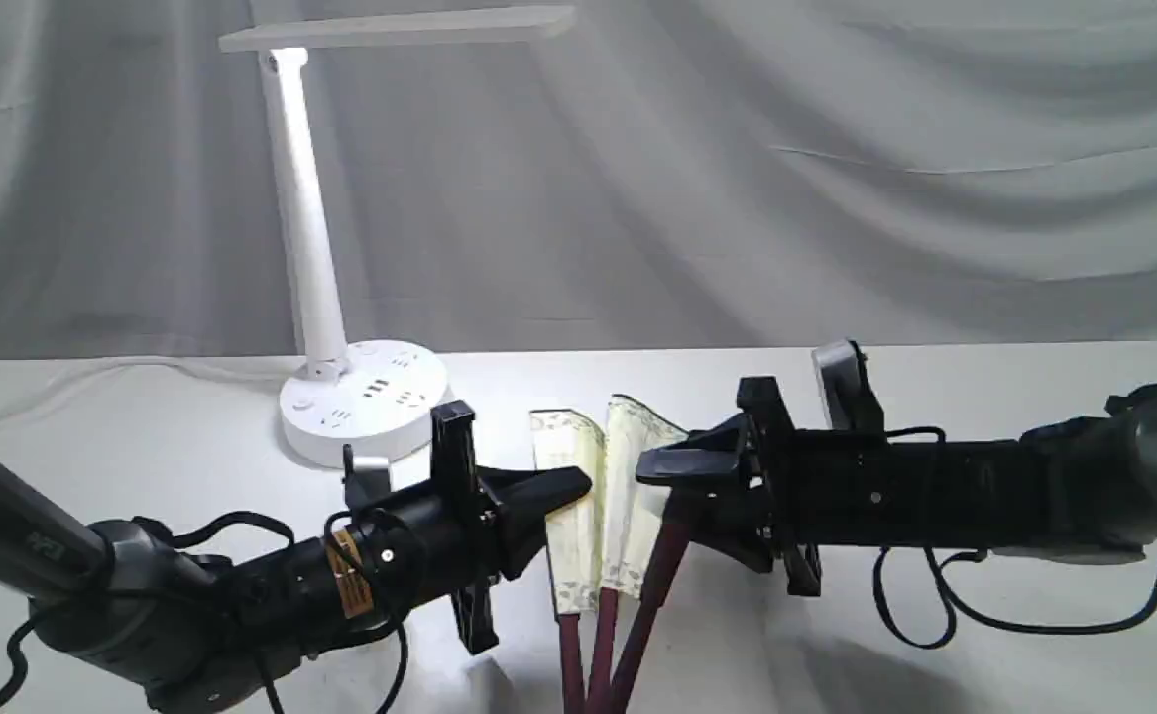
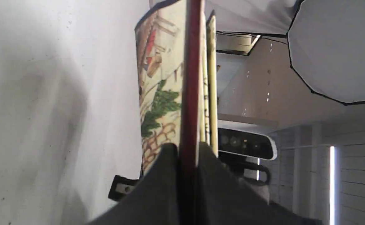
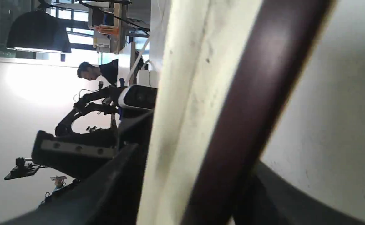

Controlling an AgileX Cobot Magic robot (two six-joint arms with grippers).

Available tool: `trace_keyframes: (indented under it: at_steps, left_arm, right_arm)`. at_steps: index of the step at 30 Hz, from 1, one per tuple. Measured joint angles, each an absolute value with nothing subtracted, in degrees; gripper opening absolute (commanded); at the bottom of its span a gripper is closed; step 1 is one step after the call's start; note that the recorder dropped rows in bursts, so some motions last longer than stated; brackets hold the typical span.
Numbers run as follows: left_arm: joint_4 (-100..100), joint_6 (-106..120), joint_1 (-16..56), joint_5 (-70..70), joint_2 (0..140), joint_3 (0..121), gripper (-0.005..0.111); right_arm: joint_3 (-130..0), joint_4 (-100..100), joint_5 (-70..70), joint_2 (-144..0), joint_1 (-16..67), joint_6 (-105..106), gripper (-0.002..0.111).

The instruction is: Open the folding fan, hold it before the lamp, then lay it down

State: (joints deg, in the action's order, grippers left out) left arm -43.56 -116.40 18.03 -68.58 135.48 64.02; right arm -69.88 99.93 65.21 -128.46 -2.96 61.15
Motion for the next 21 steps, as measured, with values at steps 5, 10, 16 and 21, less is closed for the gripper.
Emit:
trace_keyframes:
  at_steps: [5,10,16,21]
  left_arm:
    - [-43.8,-116.4,18.03,-68.58,135.48,64.02,0.0]
    - [-42.58,-116.4,18.03,-68.69,135.48,64.02,0.0]
    - [-41.93,-116.4,18.03,-68.69,135.48,64.02,0.0]
    - [-41.42,-116.4,18.03,-69.04,135.48,64.02,0.0]
  right_arm:
    - [-72.25,99.93,66.47,-128.46,-2.96,59.34,0.044]
    - [-72.37,99.93,66.56,-128.46,-2.96,58.11,0.044]
    - [-72.46,99.93,66.56,-128.46,-2.96,57.85,0.027]
    - [-72.46,99.93,66.34,-128.46,-2.96,57.68,0.002]
